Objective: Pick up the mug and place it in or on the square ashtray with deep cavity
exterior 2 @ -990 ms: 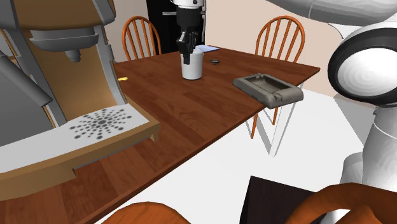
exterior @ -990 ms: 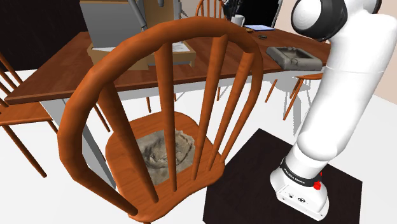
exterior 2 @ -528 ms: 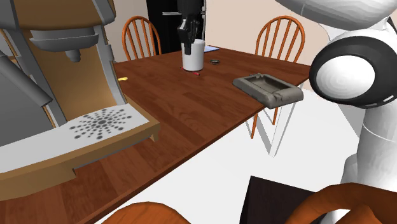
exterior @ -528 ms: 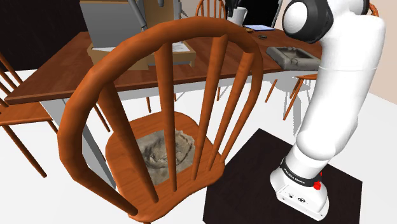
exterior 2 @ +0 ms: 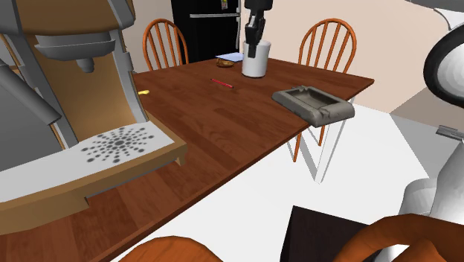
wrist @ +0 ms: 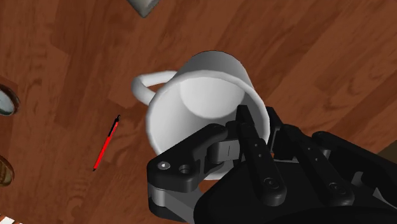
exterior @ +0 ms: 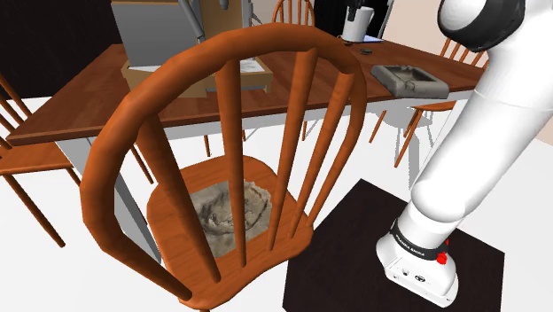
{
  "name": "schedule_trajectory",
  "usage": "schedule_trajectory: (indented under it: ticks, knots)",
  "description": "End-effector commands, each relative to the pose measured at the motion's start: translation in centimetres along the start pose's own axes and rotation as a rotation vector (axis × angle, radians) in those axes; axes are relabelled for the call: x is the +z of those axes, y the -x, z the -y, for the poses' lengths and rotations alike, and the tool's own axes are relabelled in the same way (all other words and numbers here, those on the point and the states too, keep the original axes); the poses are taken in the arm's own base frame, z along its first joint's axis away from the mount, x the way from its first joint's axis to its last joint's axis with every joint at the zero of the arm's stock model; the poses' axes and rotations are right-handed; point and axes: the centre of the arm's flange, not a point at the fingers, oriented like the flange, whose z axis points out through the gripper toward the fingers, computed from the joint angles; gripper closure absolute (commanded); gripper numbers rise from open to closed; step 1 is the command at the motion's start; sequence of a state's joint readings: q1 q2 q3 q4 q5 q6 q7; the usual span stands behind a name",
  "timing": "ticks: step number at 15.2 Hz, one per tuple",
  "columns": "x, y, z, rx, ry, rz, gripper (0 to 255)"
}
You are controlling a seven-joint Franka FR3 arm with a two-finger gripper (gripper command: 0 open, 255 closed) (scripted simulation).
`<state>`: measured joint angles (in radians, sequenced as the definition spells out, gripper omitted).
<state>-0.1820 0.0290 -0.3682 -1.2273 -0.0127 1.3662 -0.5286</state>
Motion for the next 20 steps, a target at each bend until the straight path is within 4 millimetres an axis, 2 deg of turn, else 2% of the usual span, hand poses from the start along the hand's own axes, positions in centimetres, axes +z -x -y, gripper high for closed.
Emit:
schedule_trajectory:
  ticks: [1,16,17,20]
  knots:
    - [-0.3,2.4,-1.1,-0.001,0.000,0.000,255]
    - [-3.1,19.5,-10.7,-0.001,0.000,0.000,255]
    - [-3.2,20.4,-11.1,-0.001,0.000,0.000,255]
    - [-1.7,20.5,-11.0,-0.001,0.000,0.000,255]
